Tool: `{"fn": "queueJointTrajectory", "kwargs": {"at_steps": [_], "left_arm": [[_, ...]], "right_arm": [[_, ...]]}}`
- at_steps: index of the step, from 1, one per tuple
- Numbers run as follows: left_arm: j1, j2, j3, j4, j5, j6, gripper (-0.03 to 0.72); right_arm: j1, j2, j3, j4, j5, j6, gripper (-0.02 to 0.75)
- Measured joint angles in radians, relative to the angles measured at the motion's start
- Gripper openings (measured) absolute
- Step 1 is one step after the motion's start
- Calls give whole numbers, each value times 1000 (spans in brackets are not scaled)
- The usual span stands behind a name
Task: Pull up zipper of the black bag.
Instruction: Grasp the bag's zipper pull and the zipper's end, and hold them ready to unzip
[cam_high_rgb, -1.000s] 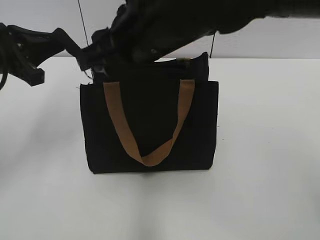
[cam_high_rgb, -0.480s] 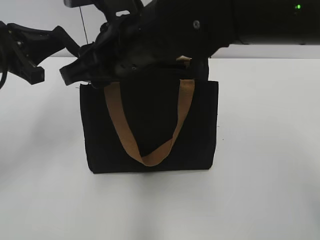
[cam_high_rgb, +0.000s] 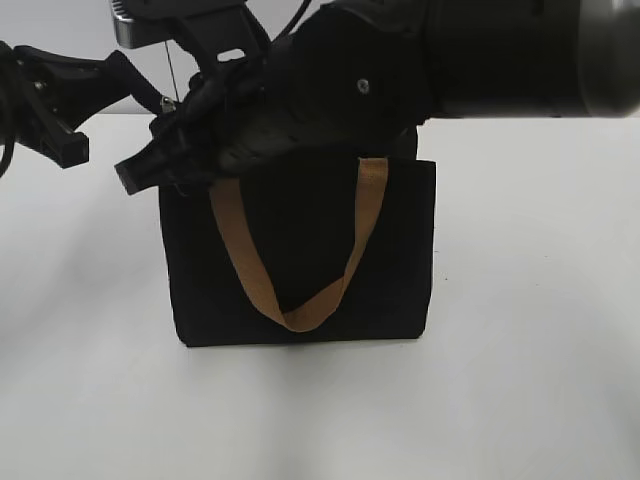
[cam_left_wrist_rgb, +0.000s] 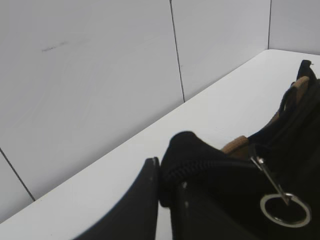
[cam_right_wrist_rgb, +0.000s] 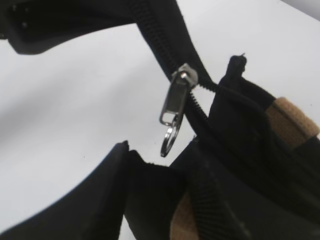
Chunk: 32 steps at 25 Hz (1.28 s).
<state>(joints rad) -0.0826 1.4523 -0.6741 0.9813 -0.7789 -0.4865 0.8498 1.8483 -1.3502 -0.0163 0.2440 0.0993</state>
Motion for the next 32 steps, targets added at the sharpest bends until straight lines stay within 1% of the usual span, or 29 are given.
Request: {"fn": "queueJointTrajectory", "kwargs": {"at_steps": [4,8,12,16,20,27,30,32], "left_arm": [[0,0,0,0,-5,0,22],[0,0,0,0,-26,0,22],[0,0,0,0,-39,0,22],[0,0,0,0,-43,0,22],[0,0,0,0,-45,0,22],[0,0,0,0,-47,0,22],[0,0,0,0,-49,0,22],[0,0,0,0,-50,0,22]], "right_arm": [[0,5,0,24,-46,1,301],[-6,5,0,98,-66,5,300],[-12,8,0,121,-78,11,300],[-34,33,0,157,-86,78,300],[-45,42,0,187,-125,132,298],[-45,42,0,245,-168,144,266],[-45,42,0,248,-168,144,214],[-45,42,0,248,-165,144,131]]}}
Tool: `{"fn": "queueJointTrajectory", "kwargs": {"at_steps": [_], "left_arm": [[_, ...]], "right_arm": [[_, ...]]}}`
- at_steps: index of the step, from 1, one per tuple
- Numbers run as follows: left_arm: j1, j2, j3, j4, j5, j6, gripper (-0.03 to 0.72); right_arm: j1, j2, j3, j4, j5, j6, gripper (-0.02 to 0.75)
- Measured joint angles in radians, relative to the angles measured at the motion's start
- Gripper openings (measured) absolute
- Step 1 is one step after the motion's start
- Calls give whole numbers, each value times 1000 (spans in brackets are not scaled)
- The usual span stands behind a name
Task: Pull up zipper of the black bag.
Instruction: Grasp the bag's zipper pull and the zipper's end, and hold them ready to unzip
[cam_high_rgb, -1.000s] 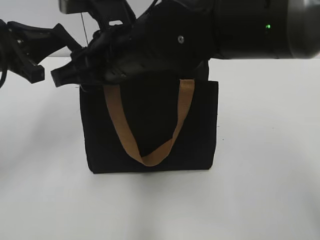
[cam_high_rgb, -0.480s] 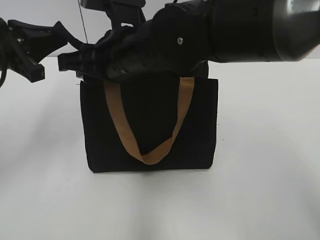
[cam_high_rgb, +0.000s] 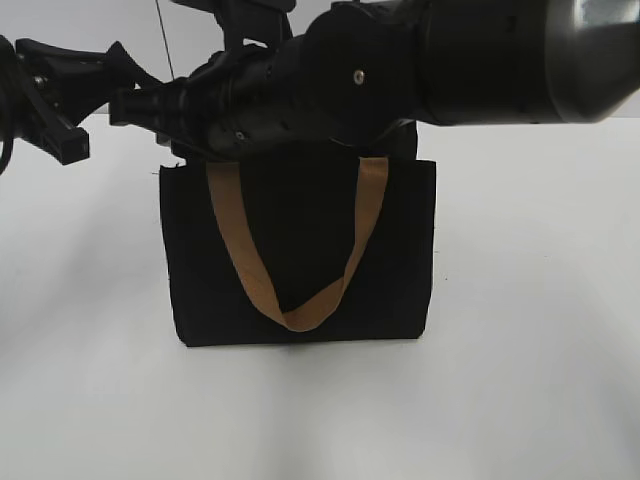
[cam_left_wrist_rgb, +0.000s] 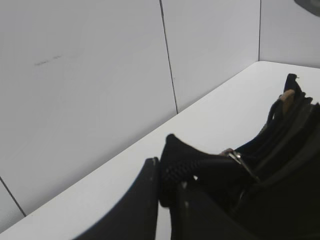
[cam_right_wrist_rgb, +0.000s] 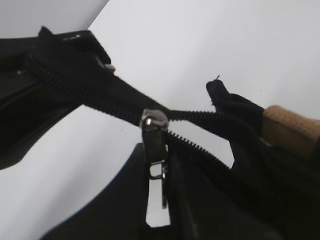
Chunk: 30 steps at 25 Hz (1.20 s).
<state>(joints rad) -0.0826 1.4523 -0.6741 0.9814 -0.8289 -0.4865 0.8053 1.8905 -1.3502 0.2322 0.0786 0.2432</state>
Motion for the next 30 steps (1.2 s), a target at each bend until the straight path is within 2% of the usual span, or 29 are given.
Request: {"fn": "queueJointTrajectory", "kwargs": {"at_steps": [2,6,8,10,15,19,24,30], "left_arm": [[0,0,0,0,0,0,22],[0,0,0,0,18,-4,22],[0,0,0,10,58,-45,22],[0,0,0,55,118,-138,22],[0,0,0,330,145,-458,22],[0,0,0,493,142,-679,22],[0,-2,0,562,152,-863,22],[-2,-2,-1,609,240,-950,22]], "right_arm": [[0,0,0,0,3,-3,45],[0,0,0,0,7,-9,43],[0,-1,0,0,19,-9,43],[0,-9,0,0,47,-10,43],[0,-28,-24,3,133,-48,42],[0,-28,-88,4,258,-118,42],[-1,-4,-205,8,474,-210,41],[-34,22,-281,34,642,-262,23]]}}
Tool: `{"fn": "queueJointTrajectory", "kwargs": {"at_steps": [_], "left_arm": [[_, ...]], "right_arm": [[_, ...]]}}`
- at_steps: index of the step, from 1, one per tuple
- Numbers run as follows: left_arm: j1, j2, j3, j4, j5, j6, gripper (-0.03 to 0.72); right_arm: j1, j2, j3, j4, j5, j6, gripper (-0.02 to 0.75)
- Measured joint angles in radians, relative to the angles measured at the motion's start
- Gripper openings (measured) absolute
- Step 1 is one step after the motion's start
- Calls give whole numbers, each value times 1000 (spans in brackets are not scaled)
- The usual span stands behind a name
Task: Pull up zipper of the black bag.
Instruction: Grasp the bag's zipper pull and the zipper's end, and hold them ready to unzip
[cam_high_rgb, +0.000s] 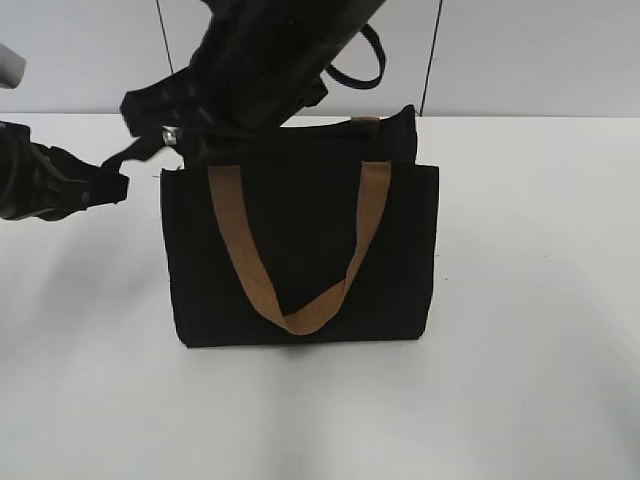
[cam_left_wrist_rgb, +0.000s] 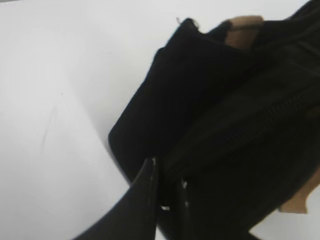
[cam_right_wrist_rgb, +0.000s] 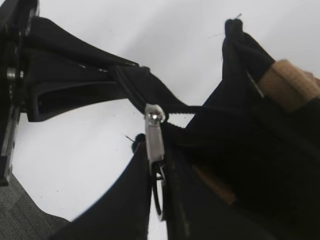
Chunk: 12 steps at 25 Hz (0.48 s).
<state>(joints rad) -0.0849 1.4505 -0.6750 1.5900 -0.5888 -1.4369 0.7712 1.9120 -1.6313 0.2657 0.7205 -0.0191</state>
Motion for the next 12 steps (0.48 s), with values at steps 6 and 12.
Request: {"fn": "queueJointTrajectory", "kwargs": {"at_steps": [6,12], "left_arm": [[0,0,-1,6,70,-14,22],[0,0,-1,6,97,-14,22]], "right_arm": [[-69,0,-9,58,34,-15,-15],[-107,0,-9,90,111,-53,-15]]}}
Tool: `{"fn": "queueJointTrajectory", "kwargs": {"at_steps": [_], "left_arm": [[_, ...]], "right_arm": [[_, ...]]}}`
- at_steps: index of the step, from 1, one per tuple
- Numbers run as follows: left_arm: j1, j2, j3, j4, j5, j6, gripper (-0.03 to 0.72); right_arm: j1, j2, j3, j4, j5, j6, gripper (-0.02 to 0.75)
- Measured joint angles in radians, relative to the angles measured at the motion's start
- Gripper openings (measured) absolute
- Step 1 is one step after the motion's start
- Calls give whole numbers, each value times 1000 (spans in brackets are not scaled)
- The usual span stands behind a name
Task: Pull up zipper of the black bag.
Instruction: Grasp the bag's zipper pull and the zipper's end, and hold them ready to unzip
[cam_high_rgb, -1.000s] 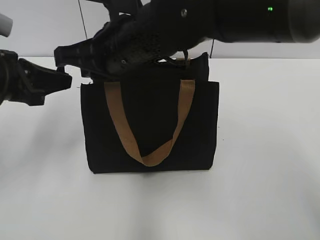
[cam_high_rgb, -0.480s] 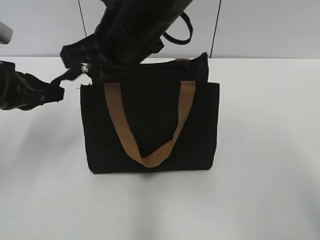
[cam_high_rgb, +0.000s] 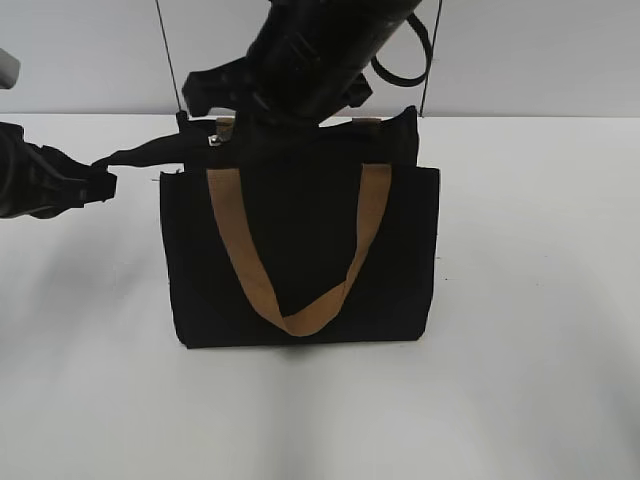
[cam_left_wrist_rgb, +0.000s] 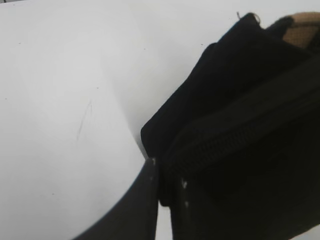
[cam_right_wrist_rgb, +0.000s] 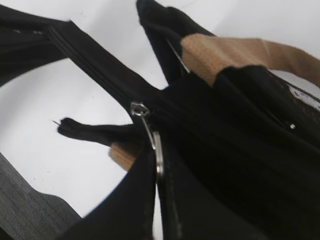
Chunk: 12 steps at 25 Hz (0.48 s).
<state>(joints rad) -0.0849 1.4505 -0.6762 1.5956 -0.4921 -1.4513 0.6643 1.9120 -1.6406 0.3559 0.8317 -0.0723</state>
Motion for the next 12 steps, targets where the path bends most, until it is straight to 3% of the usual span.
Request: {"fn": "queueJointTrajectory", "kwargs": {"at_steps": [12], "left_arm": [[0,0,0,2,19,0,22]], "right_arm": [[-139,-42,-2,-39,211,-57,-15]]}}
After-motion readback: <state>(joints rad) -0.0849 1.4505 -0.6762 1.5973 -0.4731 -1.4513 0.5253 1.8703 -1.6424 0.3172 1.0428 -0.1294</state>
